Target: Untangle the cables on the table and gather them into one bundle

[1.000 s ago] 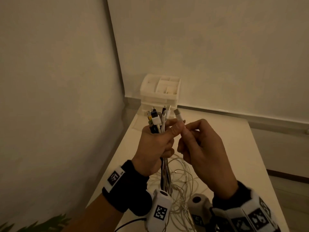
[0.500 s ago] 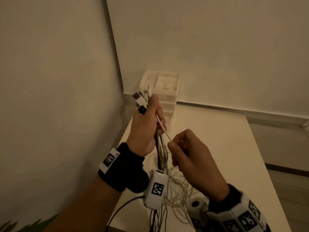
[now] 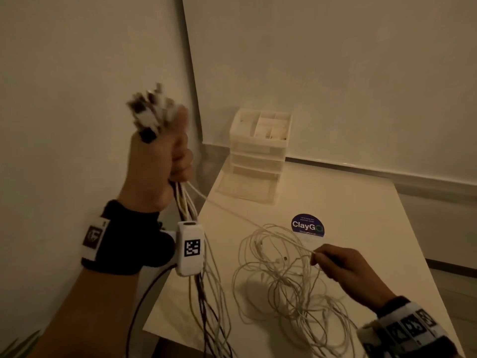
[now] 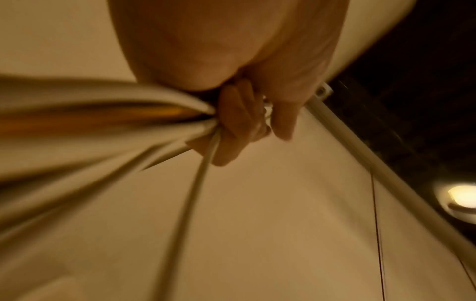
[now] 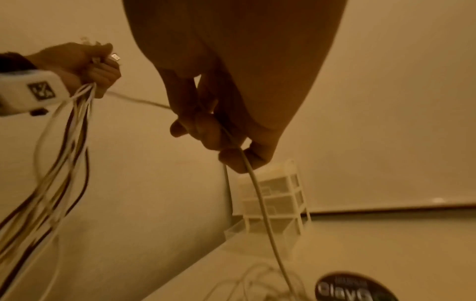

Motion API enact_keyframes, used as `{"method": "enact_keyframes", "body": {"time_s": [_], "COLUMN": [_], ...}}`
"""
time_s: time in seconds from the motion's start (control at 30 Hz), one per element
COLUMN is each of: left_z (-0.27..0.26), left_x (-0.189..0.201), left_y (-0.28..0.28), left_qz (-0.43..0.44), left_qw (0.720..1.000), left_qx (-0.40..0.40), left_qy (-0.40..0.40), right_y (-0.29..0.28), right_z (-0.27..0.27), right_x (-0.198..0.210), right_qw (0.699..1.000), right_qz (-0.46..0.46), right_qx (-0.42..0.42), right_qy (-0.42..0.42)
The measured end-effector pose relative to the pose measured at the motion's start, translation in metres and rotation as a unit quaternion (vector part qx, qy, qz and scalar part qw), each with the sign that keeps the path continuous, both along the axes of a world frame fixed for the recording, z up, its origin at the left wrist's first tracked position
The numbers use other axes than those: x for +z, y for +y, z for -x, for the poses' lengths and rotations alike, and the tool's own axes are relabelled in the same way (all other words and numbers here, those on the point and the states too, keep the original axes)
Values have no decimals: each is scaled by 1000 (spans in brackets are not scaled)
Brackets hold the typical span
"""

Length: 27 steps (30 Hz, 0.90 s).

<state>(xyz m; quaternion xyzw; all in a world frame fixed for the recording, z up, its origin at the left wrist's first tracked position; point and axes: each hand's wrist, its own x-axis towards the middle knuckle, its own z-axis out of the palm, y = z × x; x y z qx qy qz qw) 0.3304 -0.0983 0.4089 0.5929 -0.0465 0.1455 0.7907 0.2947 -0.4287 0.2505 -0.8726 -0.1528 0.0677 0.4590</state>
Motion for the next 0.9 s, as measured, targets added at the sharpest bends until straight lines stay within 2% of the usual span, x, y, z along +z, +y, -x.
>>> {"method": "enact_keyframes", "body": {"time_s": [0.07,0.13,0.23,0.37,0.47,0.57,0.67,0.77,0.9], "left_z": [7,16,27,31,28,19,9,-1,-10], "left_x": [-16,-36,-58,-64,-64,-66,-53,-35,-15], "left_y": [-17,-46,-90,-122,-128,-123,-115,-97,-63], "left_qz": [-141,-250,-297,-213,-164,-111,-11,78,144], "left_qw": [990,968,947,963,975,986,996,996,987], "left_qx": [26,-11,-118,-151,-129,-90,-57,-13,68], "left_qy": [10,26,30,59,75,81,71,49,19], "right_y": [3,15,39,52,51,49,44,35,14], "right_z": [-6,-8,-8,-9,-5,4,14,23,34], "right_x": [19,47,86,107,108,100,85,69,50], "right_qw": [1000,999,997,982,968,968,975,981,988], "right_qz": [21,22,-8,-173,-233,-236,-216,-191,-147], "right_qx": [-7,-7,-10,-76,-86,-81,-52,-30,-26], "right_qy": [-18,-44,-70,6,39,16,2,13,29]}}
